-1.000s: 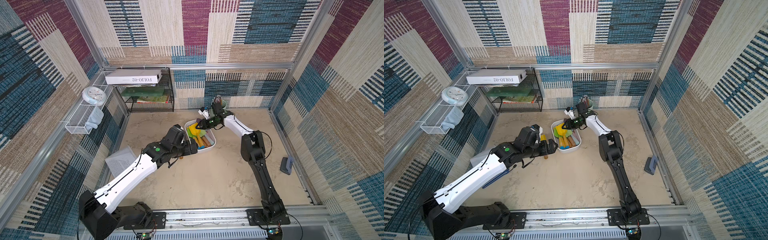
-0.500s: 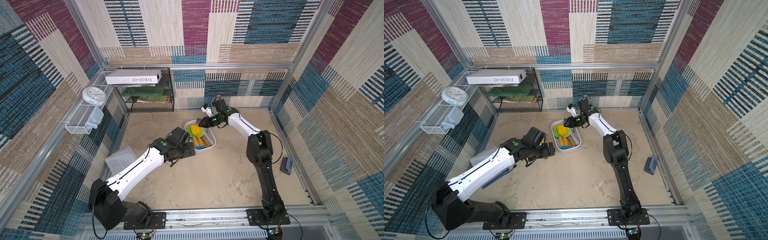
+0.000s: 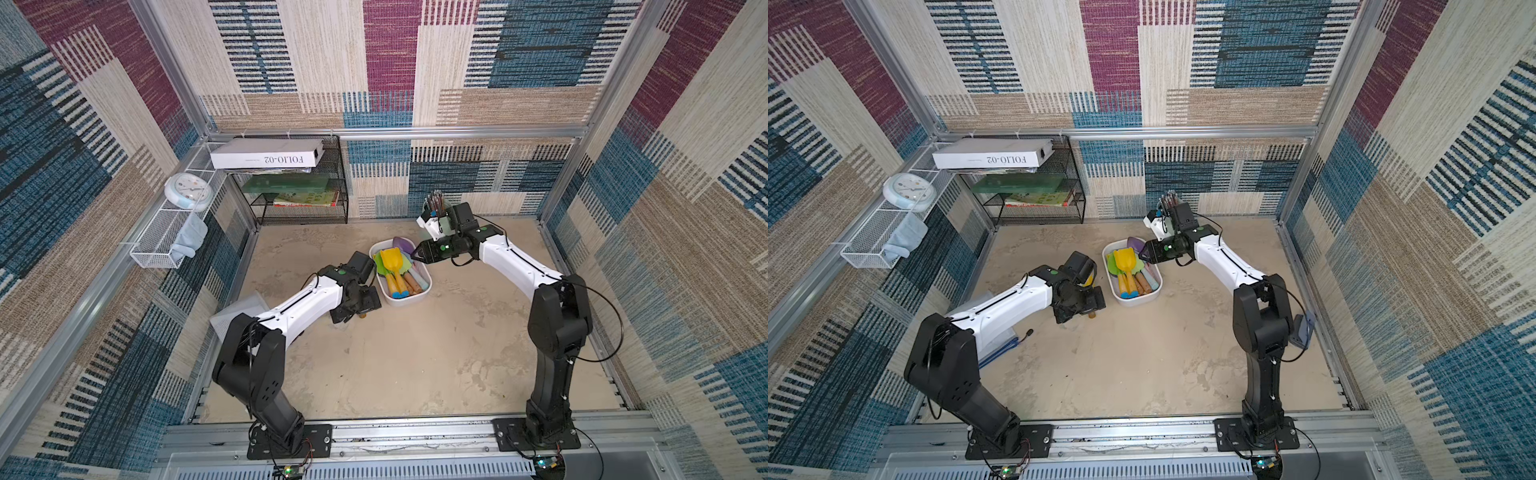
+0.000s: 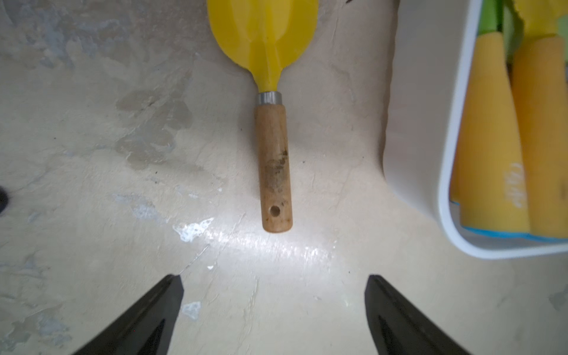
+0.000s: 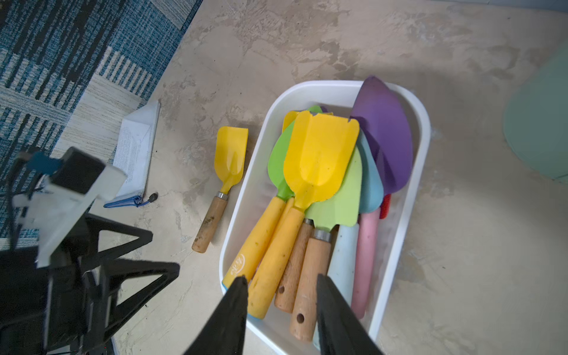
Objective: Put the shovel into the storage box
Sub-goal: Pick up the shovel from the center of the board.
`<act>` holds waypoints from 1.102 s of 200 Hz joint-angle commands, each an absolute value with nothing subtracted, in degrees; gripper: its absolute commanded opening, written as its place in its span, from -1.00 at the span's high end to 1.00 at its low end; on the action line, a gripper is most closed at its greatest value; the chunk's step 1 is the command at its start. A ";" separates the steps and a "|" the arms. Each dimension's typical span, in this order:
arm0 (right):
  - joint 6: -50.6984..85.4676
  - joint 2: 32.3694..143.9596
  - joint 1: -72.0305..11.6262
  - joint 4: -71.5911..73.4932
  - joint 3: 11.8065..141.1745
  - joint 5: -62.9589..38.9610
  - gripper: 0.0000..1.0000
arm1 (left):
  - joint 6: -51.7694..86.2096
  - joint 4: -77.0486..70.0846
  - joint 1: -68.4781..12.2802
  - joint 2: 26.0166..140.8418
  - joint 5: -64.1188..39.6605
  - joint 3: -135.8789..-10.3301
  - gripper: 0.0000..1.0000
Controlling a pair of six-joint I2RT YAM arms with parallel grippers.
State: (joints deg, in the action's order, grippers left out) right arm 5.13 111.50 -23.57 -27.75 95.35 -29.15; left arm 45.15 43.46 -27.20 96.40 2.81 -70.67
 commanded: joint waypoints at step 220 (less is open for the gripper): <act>6.93 104.17 -23.64 -19.42 80.91 -28.62 0.25 | 46.89 38.02 -24.60 111.59 2.55 -75.00 0.84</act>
